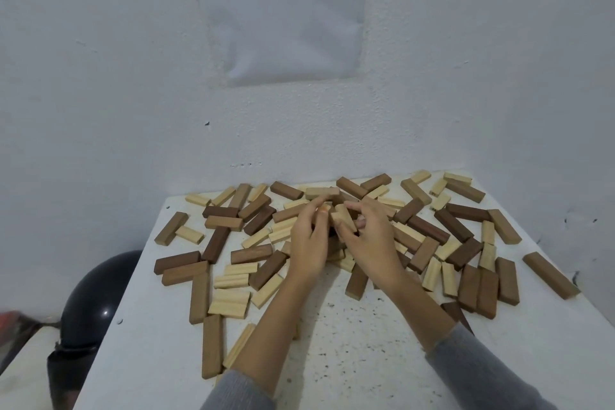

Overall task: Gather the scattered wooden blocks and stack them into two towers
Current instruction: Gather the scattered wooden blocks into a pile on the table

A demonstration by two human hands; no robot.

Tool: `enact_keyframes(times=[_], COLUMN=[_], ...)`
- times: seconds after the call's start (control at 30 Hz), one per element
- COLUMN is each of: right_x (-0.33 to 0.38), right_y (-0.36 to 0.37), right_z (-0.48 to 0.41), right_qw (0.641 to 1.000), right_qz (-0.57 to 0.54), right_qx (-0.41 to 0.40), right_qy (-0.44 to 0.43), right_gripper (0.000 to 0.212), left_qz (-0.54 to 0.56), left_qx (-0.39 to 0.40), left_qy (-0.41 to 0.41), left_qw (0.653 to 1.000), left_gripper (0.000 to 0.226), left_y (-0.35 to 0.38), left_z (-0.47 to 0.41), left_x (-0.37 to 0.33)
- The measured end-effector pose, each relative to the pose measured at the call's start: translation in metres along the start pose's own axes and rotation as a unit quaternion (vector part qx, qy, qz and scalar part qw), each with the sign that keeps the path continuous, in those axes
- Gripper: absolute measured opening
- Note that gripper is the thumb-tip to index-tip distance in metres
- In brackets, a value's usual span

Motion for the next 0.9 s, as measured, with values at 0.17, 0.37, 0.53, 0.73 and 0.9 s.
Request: enact_keyframes(times=[0.17, 0.37, 0.53, 0.73, 0.9], right_x=[0.014, 0.043, 0.059, 0.061, 0.051], right_y=[-0.003, 0.008, 0.039, 0.083, 0.105], right_z=[0.005, 0.026, 0.051, 0.081, 0.094], right_qw=[0.997, 0.986, 0.976, 0.93, 0.873], right_qz=[0.075, 0.105, 0.095, 0.182, 0.334], right_qx=[-0.006, -0.01, 0.079, 0.239, 0.295], right_qy=[-0.029, -0.128, -0.182, -0.211, -0.197], right_gripper=[0.032, 0.029, 0.03, 0.038, 0.047], left_qz=[-0.003, -0.054, -0.12, -0.394, -0.424], left_qx=[0.013, -0.013, -0.012, 0.109, 0.16], left_qy=[0.0, 0.056, 0.039, 0.038, 0.037], left_qw=[1.0, 0.997, 0.992, 0.912, 0.891], left_gripper=[0.034, 0.04, 0.046, 0.065, 0.07], left_y=[-0.011, -0.05, -0.088, -0.117, -0.127], left_z=[0.007, 0.03, 0.047, 0.054, 0.071], left_x=[-0.005, 0.003, 0.026, 0.049, 0.054])
Point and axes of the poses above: each hand's wrist, its own z-axis away from the middle knuckle, its own y-axis out of the palm, x = y × z, the point moved 7 cm from there along -z, towards the middle knuckle, and after that the axes turned 10 degrees about -z, right-handed, at the moved point
